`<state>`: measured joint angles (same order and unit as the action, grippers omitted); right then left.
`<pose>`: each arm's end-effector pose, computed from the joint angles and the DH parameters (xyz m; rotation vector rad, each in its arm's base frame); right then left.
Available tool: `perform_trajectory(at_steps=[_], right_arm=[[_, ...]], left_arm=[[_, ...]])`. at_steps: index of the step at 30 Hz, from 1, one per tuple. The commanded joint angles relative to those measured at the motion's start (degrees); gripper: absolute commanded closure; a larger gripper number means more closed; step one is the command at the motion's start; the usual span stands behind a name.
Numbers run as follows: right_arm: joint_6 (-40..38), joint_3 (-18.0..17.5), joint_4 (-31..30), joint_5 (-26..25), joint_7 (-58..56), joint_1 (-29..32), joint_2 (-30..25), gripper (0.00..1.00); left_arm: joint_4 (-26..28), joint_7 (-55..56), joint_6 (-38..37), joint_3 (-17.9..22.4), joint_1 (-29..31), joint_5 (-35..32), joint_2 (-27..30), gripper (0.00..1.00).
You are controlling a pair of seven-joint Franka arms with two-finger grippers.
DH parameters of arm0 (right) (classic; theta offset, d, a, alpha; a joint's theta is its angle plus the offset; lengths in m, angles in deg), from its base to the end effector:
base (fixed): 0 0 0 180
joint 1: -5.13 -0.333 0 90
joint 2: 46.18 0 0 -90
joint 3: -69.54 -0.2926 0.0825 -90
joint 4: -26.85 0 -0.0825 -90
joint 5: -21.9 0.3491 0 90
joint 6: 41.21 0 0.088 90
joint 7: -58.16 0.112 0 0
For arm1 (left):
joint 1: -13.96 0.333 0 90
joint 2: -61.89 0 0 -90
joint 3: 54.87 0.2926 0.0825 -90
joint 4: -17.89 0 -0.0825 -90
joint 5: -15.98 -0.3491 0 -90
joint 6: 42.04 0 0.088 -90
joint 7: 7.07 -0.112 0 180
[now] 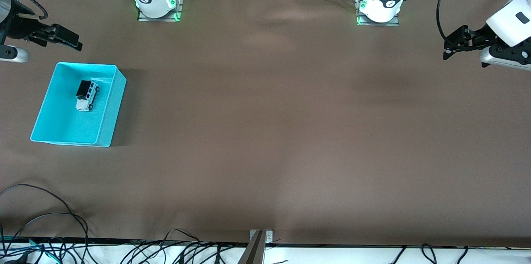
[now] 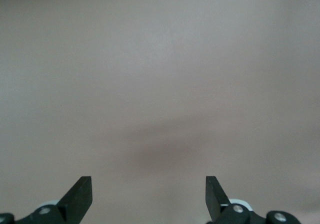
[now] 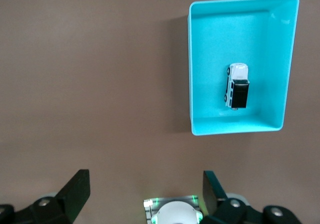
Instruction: Wind and store white jeep toy
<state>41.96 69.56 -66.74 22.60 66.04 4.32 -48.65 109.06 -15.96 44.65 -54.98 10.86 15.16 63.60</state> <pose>0.4921 0.0083 0.5815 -3.1263 0.1927 0.2185 0.5038 -0.0266 0.5976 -3.1114 0.3290 0.0767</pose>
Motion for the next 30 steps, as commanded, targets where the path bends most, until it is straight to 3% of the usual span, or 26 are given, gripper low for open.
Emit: perform_trajectory(at_steps=[1, 30], right_arm=[[1.8, -0.8, -1.4, 0.6, -0.9, 1.2, -0.5, 0.00], [-2.7, -0.6, 0.2, 0.4, -5.7, 1.2, -1.6, 0.00]], left_arm=[[-2.2, 0.8, -1.4, -0.2, -0.2, -0.2, -1.0, 0.00], [-2.2, 0.8, -1.4, -0.2, -0.2, -0.2, -0.9, 0.00]])
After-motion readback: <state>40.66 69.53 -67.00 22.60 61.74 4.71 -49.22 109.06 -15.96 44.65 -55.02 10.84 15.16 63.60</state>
